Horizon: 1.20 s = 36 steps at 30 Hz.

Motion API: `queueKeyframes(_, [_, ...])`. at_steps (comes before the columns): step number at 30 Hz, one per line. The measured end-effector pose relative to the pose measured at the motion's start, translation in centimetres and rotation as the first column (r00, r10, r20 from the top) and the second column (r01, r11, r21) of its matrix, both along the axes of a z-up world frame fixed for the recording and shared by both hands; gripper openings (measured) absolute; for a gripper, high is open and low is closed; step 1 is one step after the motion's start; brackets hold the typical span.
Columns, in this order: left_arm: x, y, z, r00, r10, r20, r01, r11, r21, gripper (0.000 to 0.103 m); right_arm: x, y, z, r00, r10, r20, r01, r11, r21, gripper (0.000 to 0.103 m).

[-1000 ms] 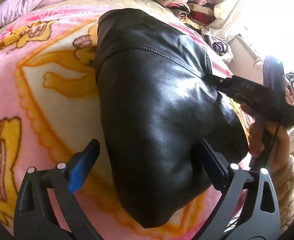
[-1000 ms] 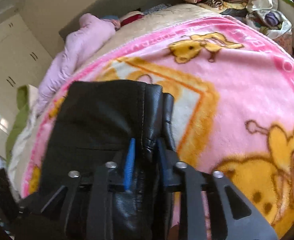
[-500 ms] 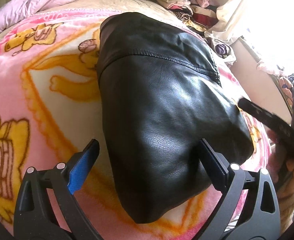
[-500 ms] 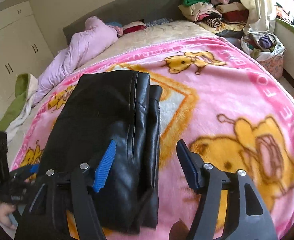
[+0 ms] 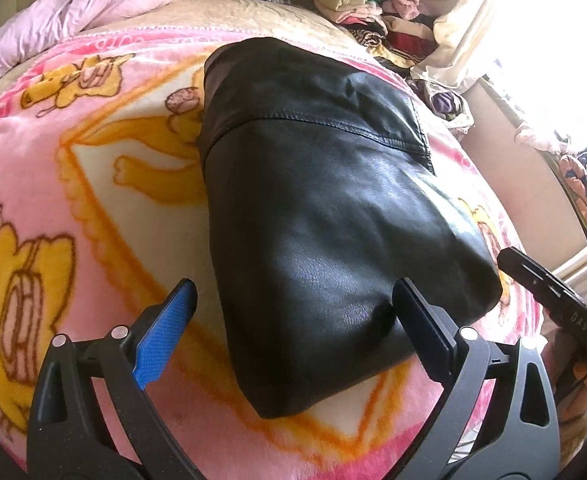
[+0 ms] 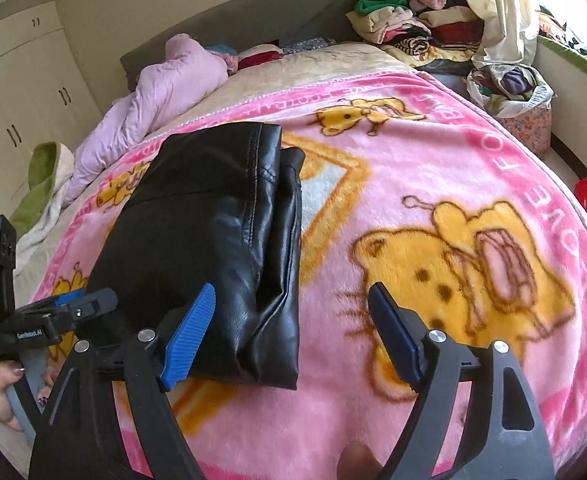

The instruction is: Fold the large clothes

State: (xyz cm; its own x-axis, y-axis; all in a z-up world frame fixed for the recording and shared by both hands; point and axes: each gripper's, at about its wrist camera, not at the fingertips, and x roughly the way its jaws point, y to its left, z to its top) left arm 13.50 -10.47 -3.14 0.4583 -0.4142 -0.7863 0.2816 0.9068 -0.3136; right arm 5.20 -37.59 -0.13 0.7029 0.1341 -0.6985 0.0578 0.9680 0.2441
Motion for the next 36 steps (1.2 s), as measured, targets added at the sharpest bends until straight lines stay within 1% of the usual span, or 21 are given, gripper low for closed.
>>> queueKeyframes(1, [-0.1,0.0,0.1,1.000,0.001,0.003,-0.001,1.000,0.001,0.092,-0.1,0.0,0.0,1.000,-0.001,-0.003,0.001,1.000,0.003,0.081])
queueKeyframes(10, [-1.2,0.7,1.5,0.999,0.013,0.039,-0.012,1.000,-0.002,0.092,-0.9,0.7,0.2,1.000,0.016,-0.003,-0.016,1.000,0.010,0.082])
queueKeyframes(23, [-3.3,1.1,2.9,0.996,0.011,0.087,-0.012,1.000,0.010,0.092,-2.3,2.4,0.7,0.999,0.041,0.009,-0.040,0.999,-0.024,0.083])
queueKeyframes(26, [-3.8,1.1,3.2,0.995,0.009,0.097,-0.010,1.000,0.014,0.092,-2.7,2.7,1.0,0.999,0.042,0.015,-0.042,0.999,-0.029,0.085])
queueKeyframes(30, [-4.6,1.2,3.5,0.994,0.006,0.111,-0.009,1.000,0.019,0.092,-3.5,3.3,1.4,0.999,0.037,0.032,-0.035,0.997,-0.063,0.090])
queueKeyframes(31, [-4.9,1.2,3.6,0.994,0.006,0.114,-0.009,1.000,0.021,0.093,-3.8,3.5,1.5,0.999,0.036,0.039,-0.033,0.997,-0.074,0.091])
queueKeyframes(34, [-5.5,1.4,3.8,0.993,0.007,0.121,-0.010,1.000,0.024,0.093,-4.6,3.9,1.8,0.998,0.034,0.059,-0.029,0.995,-0.093,0.096])
queueKeyframes(36, [-6.1,1.5,4.0,0.992,0.009,0.128,-0.012,1.000,0.025,0.093,-5.2,4.2,2.0,0.996,0.034,0.081,-0.026,0.995,-0.100,0.097])
